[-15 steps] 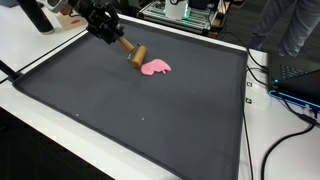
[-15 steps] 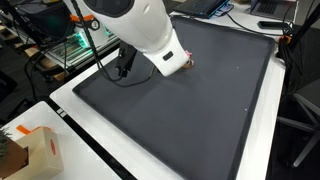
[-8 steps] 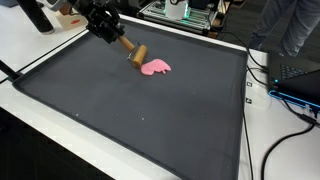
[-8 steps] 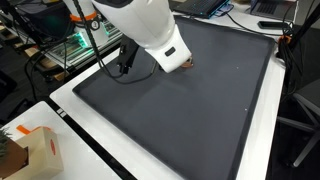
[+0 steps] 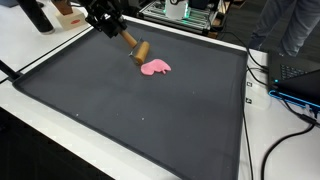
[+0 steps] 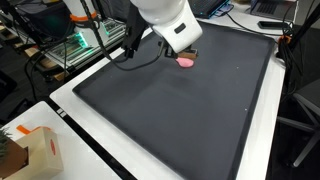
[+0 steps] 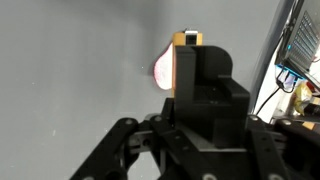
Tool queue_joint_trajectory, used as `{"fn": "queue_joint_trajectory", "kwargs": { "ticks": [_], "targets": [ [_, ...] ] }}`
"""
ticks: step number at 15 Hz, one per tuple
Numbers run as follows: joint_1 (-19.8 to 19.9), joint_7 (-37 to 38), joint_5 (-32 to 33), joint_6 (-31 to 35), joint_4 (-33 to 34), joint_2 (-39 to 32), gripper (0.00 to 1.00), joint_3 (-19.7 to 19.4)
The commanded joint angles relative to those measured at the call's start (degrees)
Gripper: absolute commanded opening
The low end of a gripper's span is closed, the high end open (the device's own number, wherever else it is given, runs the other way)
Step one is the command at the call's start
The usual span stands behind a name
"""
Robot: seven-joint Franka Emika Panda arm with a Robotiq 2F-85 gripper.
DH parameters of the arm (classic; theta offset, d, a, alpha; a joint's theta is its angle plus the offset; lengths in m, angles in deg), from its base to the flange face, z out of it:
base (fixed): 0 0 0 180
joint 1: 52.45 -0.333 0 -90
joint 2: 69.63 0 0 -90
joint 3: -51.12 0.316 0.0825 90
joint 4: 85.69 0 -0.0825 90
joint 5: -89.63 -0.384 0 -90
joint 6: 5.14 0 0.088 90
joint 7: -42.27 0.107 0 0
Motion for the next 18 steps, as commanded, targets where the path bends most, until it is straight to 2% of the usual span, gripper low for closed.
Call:
{"fn": "queue_joint_trajectory", "kwargs": {
  "ticks": [1, 5, 11, 14, 18],
  "targets": [
    [-3.3, 3.3, 2.5, 3.4, -4.7, 6.2, 0.24, -0.6],
    [-7.0, 7.2, 7.9, 7.6, -7.8, 11.4, 0.24, 0.0],
    [-13.9, 15.8, 23.1, 14.0, -12.8, 19.9, 0.24, 2.1],
    [-16.7, 19.2, 30.8, 14.8, -14.6, 23.5, 0.24, 3.9],
    [-19.9, 18.0, 37.1, 13.0, -16.0, 27.2, 0.24, 6.2]
  ]
}}
